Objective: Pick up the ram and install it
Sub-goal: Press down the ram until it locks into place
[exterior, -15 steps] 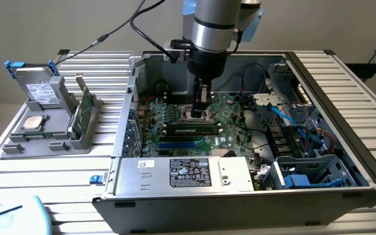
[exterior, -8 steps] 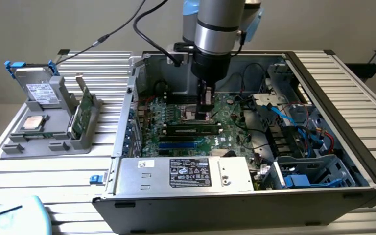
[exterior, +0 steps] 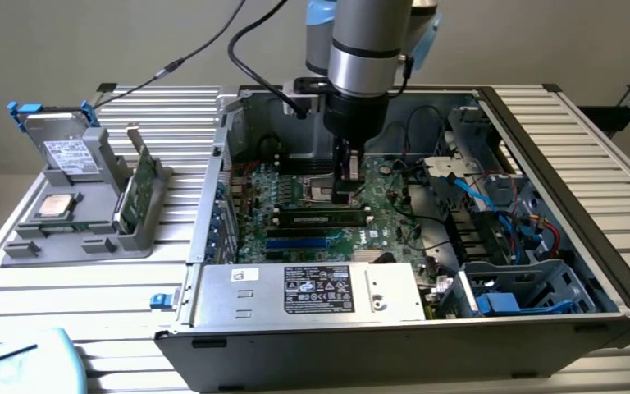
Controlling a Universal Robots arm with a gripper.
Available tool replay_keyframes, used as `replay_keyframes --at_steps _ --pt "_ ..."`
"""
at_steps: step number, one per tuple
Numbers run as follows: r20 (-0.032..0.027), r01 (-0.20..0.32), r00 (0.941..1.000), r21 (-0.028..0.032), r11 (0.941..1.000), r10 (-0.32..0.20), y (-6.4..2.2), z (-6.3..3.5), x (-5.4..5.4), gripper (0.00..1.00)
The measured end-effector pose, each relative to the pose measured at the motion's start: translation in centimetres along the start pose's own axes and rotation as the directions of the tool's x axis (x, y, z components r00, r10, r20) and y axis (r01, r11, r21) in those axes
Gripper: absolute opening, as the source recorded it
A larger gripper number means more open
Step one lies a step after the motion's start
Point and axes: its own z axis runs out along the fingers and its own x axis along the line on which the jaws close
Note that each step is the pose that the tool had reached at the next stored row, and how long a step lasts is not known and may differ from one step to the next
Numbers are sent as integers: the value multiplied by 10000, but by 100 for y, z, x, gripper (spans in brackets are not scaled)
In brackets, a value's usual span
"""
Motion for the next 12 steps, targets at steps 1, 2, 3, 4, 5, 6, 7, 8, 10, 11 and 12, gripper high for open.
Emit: replay_keyframes --at_steps 1,2,3,4,5,6,7,8,10,11,12 --pt "-2 45 10000 18 10000 -45 -6 8 -1 11" --pt "-4 89 10000 34 10000 -89 -12 15 -2 11" --pt "-6 127 9999 47 9999 -127 -18 23 -3 11" --pt "-8 168 9999 58 9998 -168 -25 31 -4 11" --pt "-12 209 9998 67 9998 -209 -33 39 -4 11" --pt "-15 247 9997 74 9997 -247 -44 48 -6 11" --pt "-20 286 9996 80 9996 -286 -57 59 -7 11" --pt "-25 324 9995 85 9994 -324 -70 70 -8 11" --pt "-32 390 9992 93 9992 -390 -94 95 -12 11" --pt "-34 414 9991 95 9991 -414 -103 112 -16 11" --pt "-34 416 9991 95 9991 -416 -104 130 -22 11"
